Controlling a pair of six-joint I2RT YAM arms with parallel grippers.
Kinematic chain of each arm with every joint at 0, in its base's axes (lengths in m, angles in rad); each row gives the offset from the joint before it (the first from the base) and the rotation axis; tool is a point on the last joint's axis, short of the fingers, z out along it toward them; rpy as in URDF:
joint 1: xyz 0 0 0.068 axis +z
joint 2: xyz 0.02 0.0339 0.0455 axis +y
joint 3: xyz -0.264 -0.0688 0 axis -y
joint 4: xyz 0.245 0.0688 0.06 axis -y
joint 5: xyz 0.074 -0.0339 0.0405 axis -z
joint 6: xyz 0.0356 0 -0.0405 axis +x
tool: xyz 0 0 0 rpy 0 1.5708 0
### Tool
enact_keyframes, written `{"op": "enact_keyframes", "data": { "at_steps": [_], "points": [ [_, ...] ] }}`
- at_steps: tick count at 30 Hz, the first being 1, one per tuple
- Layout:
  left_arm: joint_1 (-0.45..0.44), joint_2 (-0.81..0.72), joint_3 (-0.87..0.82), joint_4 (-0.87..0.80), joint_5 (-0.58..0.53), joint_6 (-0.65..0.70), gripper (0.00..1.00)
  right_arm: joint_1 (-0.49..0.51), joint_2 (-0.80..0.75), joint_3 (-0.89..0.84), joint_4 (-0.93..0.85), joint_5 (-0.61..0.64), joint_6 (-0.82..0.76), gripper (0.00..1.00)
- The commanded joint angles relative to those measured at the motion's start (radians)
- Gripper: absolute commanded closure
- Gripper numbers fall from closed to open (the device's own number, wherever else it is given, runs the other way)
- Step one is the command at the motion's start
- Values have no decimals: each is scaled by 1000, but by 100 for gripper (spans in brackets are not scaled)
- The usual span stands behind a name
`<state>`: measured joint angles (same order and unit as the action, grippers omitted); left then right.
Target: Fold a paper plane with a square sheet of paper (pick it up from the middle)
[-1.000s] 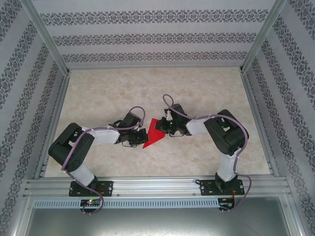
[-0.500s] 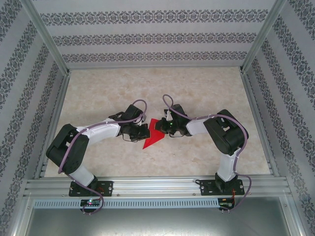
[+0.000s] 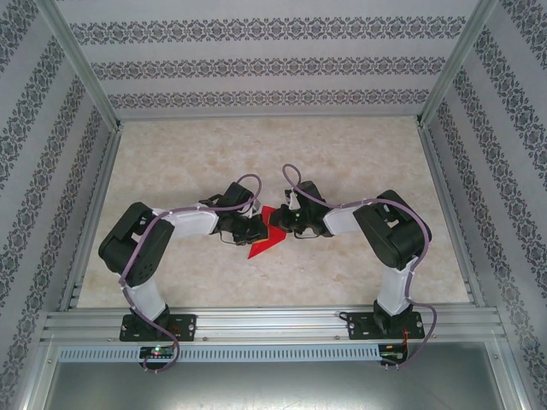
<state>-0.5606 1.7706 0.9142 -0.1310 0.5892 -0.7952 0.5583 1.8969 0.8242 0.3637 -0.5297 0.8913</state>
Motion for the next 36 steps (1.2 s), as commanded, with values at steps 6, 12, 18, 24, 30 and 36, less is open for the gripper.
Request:
{"op": "enact_keyframes", "data": {
  "at_steps": [6,12,18,24,30,36],
  "points": [
    [10,79,35,-66,-62,2,90,-8,64,-38,-69,47,-11,91],
    [21,16,-61,-88,-82,19,90,-12,71,-40,-70,54,-13,91],
    [29,-37,-187,-27,-23,-9,91,-16,82,-33,-77,52,-19,91],
    [52,-89,-268,23,18,-58,91,-17,87,-33,-77,51,-20,91],
    [62,-131,-325,2,22,-54,91,-18,86,-33,-81,53,-23,91],
    [63,-181,-382,-12,11,-59,90,-20,90,-30,-83,51,-23,91]
  ]
}}
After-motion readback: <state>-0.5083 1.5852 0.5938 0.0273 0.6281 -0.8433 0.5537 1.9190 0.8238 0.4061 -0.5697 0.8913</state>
